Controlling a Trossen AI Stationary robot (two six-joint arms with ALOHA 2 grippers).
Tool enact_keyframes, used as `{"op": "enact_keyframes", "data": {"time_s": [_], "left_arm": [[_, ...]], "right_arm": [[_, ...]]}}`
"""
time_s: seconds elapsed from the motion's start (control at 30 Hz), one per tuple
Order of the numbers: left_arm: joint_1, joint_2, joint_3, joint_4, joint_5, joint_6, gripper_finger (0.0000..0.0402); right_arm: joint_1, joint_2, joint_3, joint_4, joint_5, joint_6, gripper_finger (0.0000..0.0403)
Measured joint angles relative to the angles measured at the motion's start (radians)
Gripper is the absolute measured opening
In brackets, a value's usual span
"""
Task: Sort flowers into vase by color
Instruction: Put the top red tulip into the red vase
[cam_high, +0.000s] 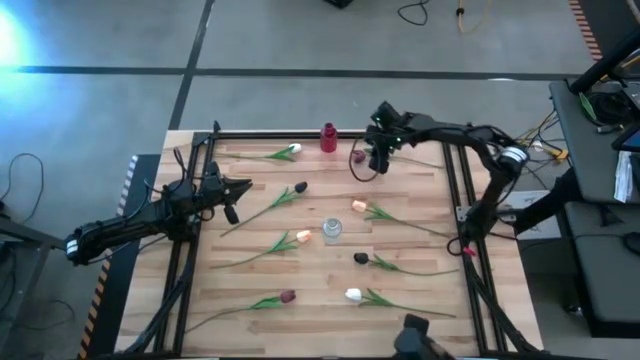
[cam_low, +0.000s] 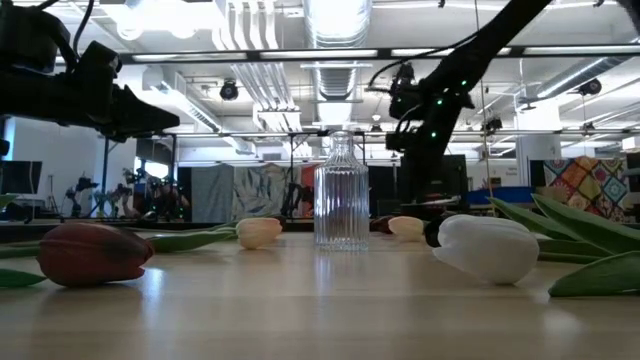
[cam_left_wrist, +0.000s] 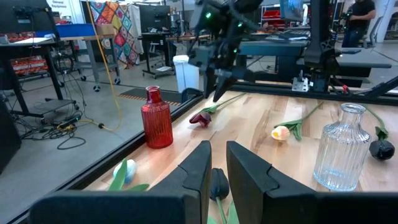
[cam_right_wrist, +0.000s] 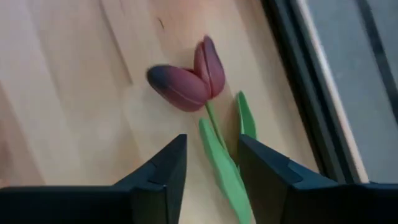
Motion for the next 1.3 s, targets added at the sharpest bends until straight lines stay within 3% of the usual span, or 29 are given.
{"op": "enact_keyframes", "data": {"time_s": [0.27, 0.7, 0.97, 1.3], "left_arm": [[0.0, 0.0, 0.0, 0.0, 0.0, 0.0, 0.0036], [0.0, 0.0, 0.0, 0.0, 0.0, 0.0, 0.0036], [0.0, 0.0, 0.0, 0.0, 0.0, 0.0, 0.0036], [0.0, 0.0, 0.0, 0.0, 0.0, 0.0, 0.0036]], "right_arm": [[-0.044, 0.148, 0.111, -0.09, 0.052, -0.053, 0.0155], [-0.092, 0.241, 0.153, -0.11, 0.044, -0.085, 0.0118], [-0.093, 0.2, 0.171, -0.137, -0.001, -0.095, 0.0018], [-0.048, 0.012, 0.165, -0.058, -0.102, 0.006, 0.0013]]}}
